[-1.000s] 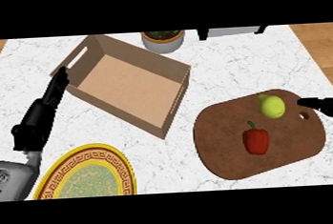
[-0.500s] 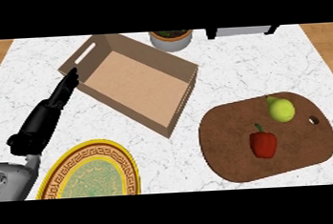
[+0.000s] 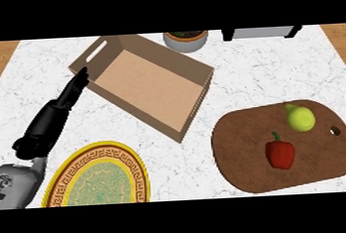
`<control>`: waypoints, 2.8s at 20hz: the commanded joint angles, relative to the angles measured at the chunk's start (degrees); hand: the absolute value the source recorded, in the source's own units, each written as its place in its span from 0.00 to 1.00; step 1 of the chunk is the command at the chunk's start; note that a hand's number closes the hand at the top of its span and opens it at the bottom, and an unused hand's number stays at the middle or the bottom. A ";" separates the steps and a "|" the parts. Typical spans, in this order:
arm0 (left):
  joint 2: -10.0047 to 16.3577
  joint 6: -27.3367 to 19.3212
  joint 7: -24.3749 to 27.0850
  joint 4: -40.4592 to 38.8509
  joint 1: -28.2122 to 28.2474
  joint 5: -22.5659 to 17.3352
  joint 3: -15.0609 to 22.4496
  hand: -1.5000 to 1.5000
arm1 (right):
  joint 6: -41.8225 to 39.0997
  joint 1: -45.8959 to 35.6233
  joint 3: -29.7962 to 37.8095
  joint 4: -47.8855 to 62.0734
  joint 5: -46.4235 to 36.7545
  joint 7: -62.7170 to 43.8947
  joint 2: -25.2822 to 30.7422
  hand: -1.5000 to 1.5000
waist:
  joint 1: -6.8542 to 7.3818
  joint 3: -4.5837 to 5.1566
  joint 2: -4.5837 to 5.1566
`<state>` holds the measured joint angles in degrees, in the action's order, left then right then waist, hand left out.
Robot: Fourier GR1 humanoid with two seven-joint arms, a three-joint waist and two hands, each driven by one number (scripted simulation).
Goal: Pick the bell pepper from the cutting board and place it in the cardboard box
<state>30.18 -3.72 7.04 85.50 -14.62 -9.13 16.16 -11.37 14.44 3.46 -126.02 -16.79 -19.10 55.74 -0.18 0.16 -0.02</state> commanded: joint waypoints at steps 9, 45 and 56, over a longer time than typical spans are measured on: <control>-3.42 1.27 -0.91 -1.44 -2.84 2.56 0.14 0.50 | -15.67 -17.17 -24.58 -8.10 -5.08 -37.88 -4.36 0.00 | 1.65 -0.01 0.32; -9.35 10.15 -4.32 2.18 0.79 9.36 -10.89 0.50 | -19.15 -20.61 -30.70 18.57 -31.80 -30.42 -31.07 0.00 | 0.11 -0.16 0.02; -13.83 11.16 -4.79 5.33 3.71 13.73 -11.45 0.50 | -19.03 -22.87 -24.27 29.52 -37.94 -21.46 -32.02 0.00 | 0.35 -0.17 0.01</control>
<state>18.43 7.67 3.32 88.63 -12.47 3.15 4.26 -29.26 -5.71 -22.74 -100.64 -53.21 -42.43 25.22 0.00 -0.01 -0.01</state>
